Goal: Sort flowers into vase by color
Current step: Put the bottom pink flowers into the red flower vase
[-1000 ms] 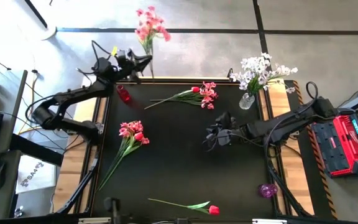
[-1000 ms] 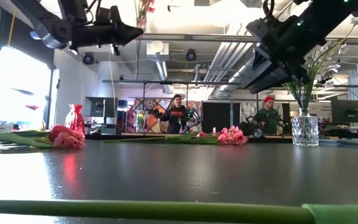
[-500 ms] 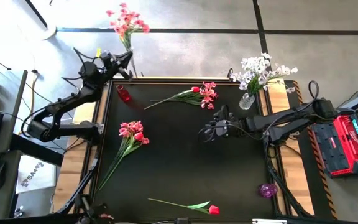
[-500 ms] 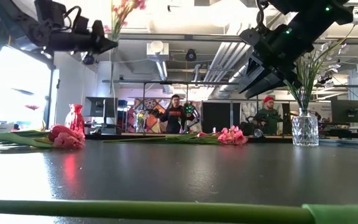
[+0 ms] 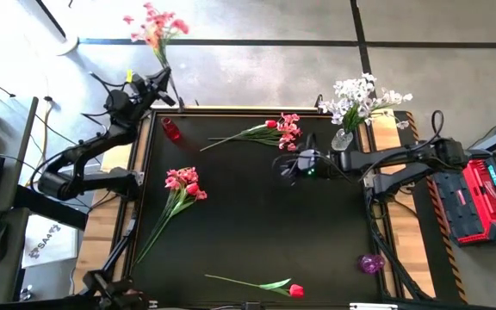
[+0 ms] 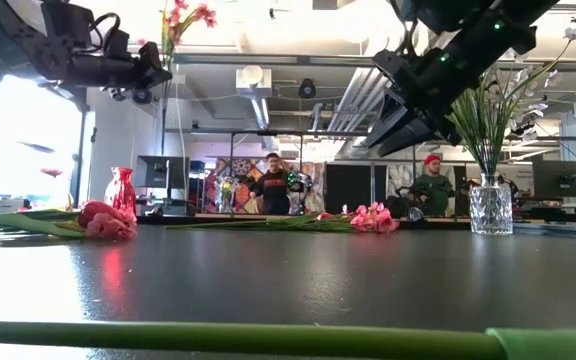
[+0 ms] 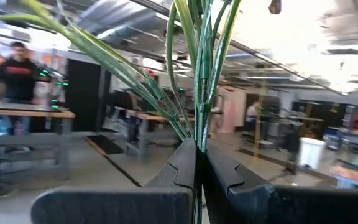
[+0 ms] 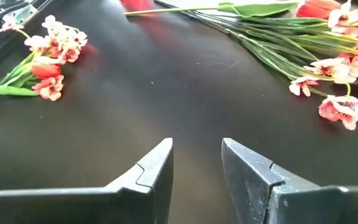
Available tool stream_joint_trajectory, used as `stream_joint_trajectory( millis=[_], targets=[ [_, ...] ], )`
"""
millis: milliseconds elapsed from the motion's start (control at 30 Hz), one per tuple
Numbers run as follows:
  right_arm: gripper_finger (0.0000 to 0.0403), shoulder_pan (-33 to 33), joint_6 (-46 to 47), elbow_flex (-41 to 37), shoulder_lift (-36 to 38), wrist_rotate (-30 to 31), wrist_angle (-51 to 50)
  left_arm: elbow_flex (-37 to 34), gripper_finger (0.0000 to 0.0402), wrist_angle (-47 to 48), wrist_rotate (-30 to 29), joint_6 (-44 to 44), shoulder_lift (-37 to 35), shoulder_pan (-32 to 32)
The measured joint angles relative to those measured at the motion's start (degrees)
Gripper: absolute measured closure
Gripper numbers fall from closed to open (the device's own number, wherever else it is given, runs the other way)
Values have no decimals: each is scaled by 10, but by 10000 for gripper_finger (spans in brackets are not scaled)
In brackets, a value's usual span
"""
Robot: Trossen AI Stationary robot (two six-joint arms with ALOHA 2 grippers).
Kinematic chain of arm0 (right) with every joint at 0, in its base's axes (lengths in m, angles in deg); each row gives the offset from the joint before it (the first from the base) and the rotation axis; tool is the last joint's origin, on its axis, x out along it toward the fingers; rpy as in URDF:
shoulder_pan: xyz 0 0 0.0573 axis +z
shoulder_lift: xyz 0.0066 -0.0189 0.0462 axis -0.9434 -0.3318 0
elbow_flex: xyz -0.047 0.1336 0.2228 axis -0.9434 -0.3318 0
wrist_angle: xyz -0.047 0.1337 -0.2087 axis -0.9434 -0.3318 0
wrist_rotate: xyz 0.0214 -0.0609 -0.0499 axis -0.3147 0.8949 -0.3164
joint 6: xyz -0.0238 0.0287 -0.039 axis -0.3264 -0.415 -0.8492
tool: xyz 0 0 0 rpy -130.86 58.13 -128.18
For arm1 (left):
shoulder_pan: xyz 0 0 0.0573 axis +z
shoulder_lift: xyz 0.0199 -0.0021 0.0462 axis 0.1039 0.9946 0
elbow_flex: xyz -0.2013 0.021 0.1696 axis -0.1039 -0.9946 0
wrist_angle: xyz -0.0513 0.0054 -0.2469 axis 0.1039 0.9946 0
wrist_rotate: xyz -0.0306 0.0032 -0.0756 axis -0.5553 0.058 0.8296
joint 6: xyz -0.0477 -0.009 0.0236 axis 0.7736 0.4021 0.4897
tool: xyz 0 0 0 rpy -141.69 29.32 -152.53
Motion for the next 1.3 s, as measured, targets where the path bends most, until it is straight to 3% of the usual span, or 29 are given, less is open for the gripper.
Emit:
stream_joint_trajectory(
  millis=[200,433,667,933,1300],
  targets=[
    [277,-15,0,0,0,-1,0,0,401,-1,-41,-1,-14,13],
    [277,-19,0,0,0,-10,0,0,401,6,-44,-21,-25,15],
    [277,-18,14,0,0,-12,0,0,401,94,-38,-10,-41,16],
    [277,-7,21,0,0,-15,0,0,401,277,-16,-70,-146,17],
    [277,-13,17,0,0,-14,0,-28,401,274,-4,-94,-150,18]
  ],
)
